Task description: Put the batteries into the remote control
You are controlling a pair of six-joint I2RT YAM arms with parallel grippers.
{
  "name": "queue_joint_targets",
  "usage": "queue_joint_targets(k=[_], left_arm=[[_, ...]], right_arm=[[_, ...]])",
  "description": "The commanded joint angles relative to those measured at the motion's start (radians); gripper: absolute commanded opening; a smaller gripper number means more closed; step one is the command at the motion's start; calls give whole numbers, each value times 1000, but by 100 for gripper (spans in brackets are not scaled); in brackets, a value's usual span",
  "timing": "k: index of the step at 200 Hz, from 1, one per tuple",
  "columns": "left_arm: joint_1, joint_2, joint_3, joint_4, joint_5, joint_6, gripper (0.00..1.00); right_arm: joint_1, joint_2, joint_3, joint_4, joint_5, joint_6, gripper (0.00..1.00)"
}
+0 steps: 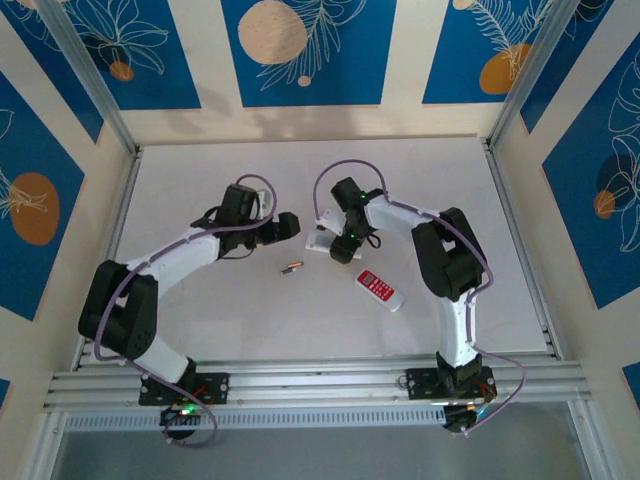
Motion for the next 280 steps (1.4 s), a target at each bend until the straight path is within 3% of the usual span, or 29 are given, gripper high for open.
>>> queue_joint_targets(k=[1, 48, 95, 144, 180, 200, 212, 222, 241, 259, 280], left_arm=[[-7, -69, -57, 44, 57, -57, 96], [-7, -87, -81, 82, 143, -141, 97], [-7, -28, -31, 137, 152, -287, 92], [-6, 11, 8, 194, 139, -357, 64], [-4, 18, 16, 150, 84, -359, 34], [10, 9, 51, 47, 27, -328, 20], [26, -5, 106, -85, -47, -252, 13], [35, -16, 176, -230, -174, -139, 9], [16, 22, 352, -495, -586, 137, 7], [-15, 157, 505, -670, -932, 357, 6], [-17, 378, 666, -841, -1152, 462, 6]], right_arm=[[11, 32, 15, -54, -12, -18, 61], [37, -22, 21, -50, -78, 152, 50], [53, -177, 1, 61, -310, 564, 48], [117, -186, 42, 108, -423, 745, 47], [151, -155, 81, 122, -421, 785, 47], [156, -151, 113, 99, -414, 799, 60], [148, -182, 105, 105, -386, 798, 68], [128, -227, 70, 141, -354, 816, 73], [53, -317, -24, 204, -350, 869, 76], [-16, -362, -80, 169, -273, 891, 76], [-96, -350, -64, 16, -203, 915, 75]])
